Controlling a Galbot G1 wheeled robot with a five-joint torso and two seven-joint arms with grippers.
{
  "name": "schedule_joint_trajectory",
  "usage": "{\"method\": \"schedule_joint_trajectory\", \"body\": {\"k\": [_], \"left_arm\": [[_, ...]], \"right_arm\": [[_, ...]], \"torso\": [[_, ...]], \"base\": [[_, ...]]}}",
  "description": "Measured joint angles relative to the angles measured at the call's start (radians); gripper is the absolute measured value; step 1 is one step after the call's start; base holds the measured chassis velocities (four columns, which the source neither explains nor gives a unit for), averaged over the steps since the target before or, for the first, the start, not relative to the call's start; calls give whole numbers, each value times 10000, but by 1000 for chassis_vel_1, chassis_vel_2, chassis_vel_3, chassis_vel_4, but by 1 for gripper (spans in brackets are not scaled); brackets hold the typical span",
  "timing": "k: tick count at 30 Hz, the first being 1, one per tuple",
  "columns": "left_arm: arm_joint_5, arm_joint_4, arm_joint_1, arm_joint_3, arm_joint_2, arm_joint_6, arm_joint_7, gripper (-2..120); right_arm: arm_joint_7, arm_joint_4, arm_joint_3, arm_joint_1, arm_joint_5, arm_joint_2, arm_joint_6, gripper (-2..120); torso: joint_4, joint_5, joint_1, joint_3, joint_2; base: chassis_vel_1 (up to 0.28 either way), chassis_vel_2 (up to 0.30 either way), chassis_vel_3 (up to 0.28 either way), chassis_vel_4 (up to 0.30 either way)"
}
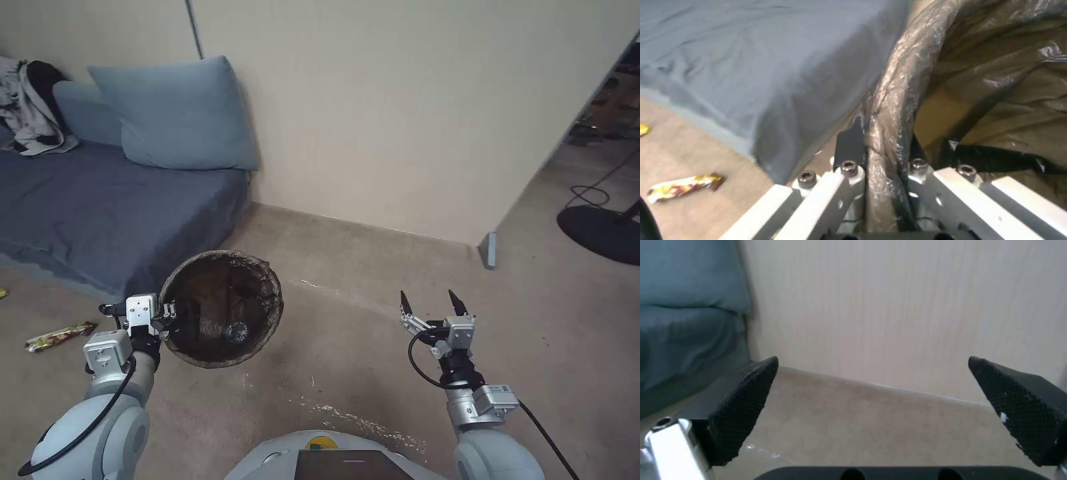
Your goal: Pick up the trash bin, then pick up the garbage from the floor and place it into the trash bin.
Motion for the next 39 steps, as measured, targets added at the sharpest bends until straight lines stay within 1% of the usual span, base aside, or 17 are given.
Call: {"method": "schedule_joint_trajectory", "body": {"k": [6,12,19,30,34,36,39], "left_arm": [[48,0,79,8,-53,6,-1,4],[110,0,151,32,-94,6,-3,4],[119,0,183,33,-96,6,-2,4],[136,0,71,20,-62,-6,-4,4],[302,0,60,-16,-67,-106,134,4],[342,0,64,-70,-63,-161,233,4],[365,0,65,-102,-50,-194,291,4]], "right_arm": [[-12,-10,55,72,32,-33,-1,100],[-38,-20,198,60,60,-9,1,100],[-56,-28,376,121,84,5,-237,100],[-71,-91,426,278,198,43,-347,100],[-72,-91,434,299,217,74,-341,100],[-58,-92,445,299,227,95,-305,100],[-36,-103,464,258,230,121,-219,100]], "torso": [[-3,0,0,0,0],[-1,0,0,0,0],[-2,0,0,0,0],[-2,0,0,0,0],[-3,0,0,0,0],[1,0,0,0,0],[1,0,0,0,0]], "base": [[63,74,71,62],[85,87,81,94],[85,81,95,83],[73,87,91,85],[73,78,79,79],[91,79,98,102],[87,88,73,100]]}}
